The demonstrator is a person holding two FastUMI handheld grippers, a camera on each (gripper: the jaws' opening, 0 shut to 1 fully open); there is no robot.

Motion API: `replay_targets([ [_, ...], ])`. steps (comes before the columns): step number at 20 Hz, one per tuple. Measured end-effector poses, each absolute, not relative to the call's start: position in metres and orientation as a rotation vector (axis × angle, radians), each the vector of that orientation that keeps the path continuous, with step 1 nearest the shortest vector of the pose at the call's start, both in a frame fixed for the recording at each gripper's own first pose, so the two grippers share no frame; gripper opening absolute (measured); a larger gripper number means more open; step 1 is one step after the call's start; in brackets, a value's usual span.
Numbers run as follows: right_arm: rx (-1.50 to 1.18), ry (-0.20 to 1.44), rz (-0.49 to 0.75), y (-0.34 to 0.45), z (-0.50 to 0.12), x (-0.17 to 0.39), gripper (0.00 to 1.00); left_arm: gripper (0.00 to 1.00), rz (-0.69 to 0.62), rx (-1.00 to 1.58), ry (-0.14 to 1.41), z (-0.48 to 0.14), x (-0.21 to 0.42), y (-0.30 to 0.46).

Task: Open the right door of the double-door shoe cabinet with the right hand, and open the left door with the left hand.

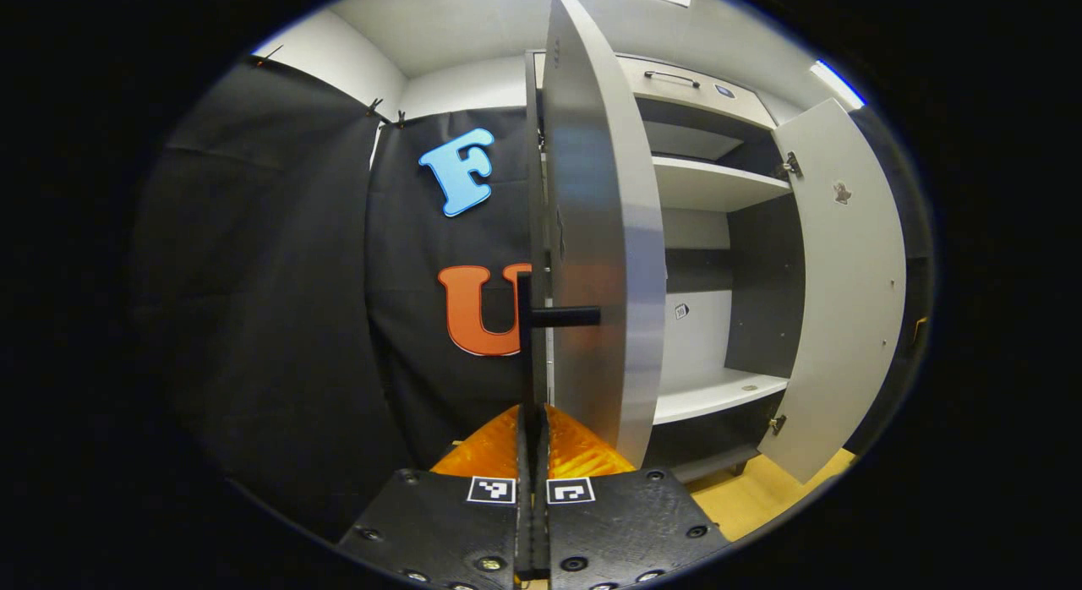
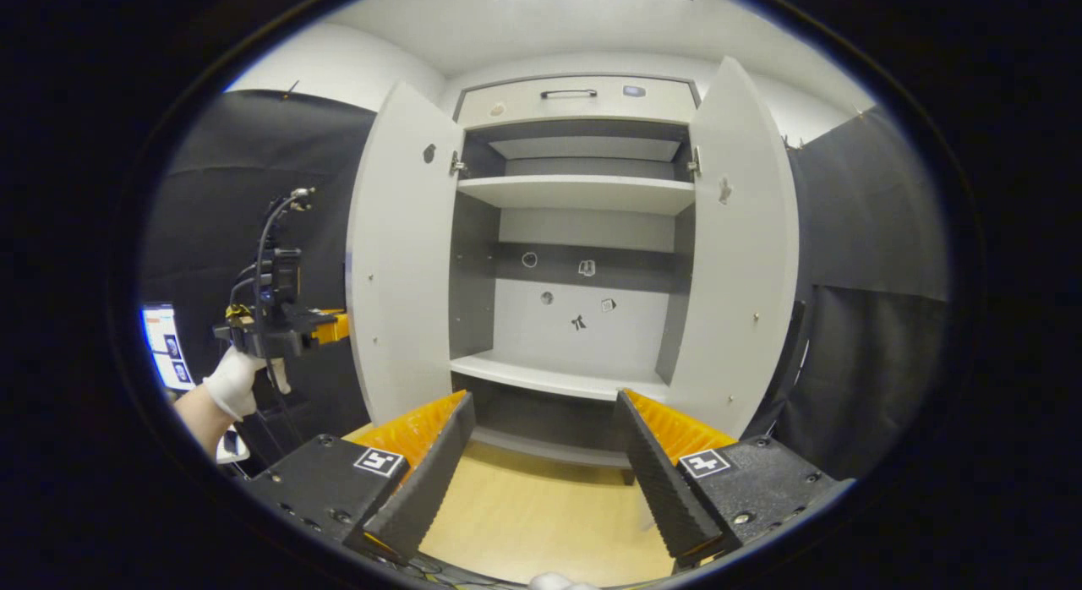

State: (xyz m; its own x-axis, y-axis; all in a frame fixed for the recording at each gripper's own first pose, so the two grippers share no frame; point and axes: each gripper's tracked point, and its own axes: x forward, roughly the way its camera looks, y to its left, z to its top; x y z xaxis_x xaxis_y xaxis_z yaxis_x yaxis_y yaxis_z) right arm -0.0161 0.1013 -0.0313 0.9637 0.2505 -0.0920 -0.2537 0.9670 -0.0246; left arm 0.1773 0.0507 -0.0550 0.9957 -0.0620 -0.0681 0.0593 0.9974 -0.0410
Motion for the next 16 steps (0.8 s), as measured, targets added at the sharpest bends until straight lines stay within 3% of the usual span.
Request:
replay_targets([
  [10, -0.037, 0.097, 0.255, 0.114, -0.03, -0.012, 1.0, 0.0, -0.135, -0.028, 0.06, -0.054, 0.181, 0.065],
  [11, -0.035, 0.101, 0.251, 0.114, -0.03, -0.011, 1.0, 0.09, -0.136, -0.029, 0.061, -0.054, 0.181, 0.066],
  [13, -0.035, 0.104, 0.241, 0.113, -0.03, -0.012, 1.0, 0.09, -0.134, -0.031, 0.063, -0.055, 0.18, 0.066],
  [14, -0.035, 0.1, 0.235, 0.112, -0.028, -0.011, 1.0, 0.0, -0.126, -0.034, 0.065, -0.055, 0.18, 0.066],
  [15, -0.034, 0.095, 0.228, 0.11, -0.026, -0.012, 1.0, 0.0, -0.117, -0.037, 0.072, -0.057, 0.18, 0.069],
  [16, -0.034, 0.092, 0.222, 0.109, -0.025, -0.013, 1.0, 0.06, -0.096, -0.04, 0.07, -0.056, 0.179, 0.075],
])
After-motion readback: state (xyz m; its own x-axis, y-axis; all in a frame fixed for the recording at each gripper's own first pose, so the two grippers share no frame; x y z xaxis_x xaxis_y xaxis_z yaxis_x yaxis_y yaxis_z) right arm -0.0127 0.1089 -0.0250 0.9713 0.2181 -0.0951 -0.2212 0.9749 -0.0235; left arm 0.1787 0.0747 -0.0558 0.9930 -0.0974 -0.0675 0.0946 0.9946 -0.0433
